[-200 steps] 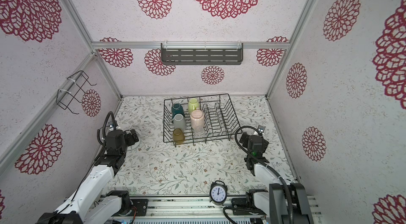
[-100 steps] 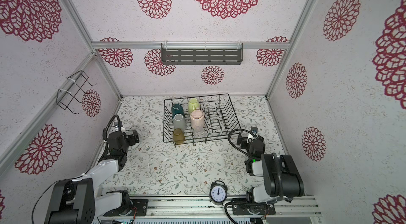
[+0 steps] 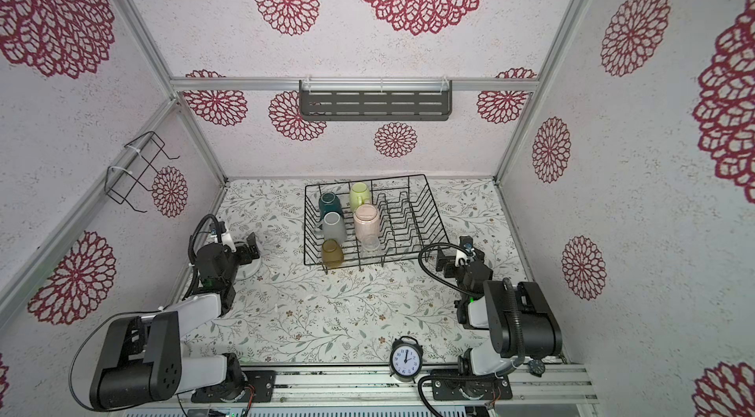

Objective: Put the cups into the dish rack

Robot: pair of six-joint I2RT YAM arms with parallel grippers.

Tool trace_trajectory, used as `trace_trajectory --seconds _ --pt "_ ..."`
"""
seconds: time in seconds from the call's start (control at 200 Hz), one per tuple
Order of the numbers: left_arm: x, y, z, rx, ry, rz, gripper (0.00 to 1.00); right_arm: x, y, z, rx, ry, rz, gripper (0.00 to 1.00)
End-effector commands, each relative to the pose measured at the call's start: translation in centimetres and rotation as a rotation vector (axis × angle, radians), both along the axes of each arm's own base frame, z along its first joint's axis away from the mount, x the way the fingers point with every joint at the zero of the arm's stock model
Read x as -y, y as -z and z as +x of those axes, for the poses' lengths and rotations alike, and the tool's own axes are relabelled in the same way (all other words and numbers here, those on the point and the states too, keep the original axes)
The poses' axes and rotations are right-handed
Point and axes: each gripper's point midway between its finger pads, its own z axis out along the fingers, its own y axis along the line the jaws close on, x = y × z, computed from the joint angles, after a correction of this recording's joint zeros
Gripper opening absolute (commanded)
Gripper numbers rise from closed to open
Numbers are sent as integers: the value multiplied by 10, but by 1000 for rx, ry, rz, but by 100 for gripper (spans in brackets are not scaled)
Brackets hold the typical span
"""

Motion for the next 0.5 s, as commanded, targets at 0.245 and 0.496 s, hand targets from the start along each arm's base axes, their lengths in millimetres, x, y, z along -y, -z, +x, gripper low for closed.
trace_trajectory --seconds 0.245,0.496 --pt "-7 8 14 75 -20 9 97 0 -18 8 60 -4 -7 99" --pt "2 9 22 67 42 25 97 3 -16 11 43 6 2 99"
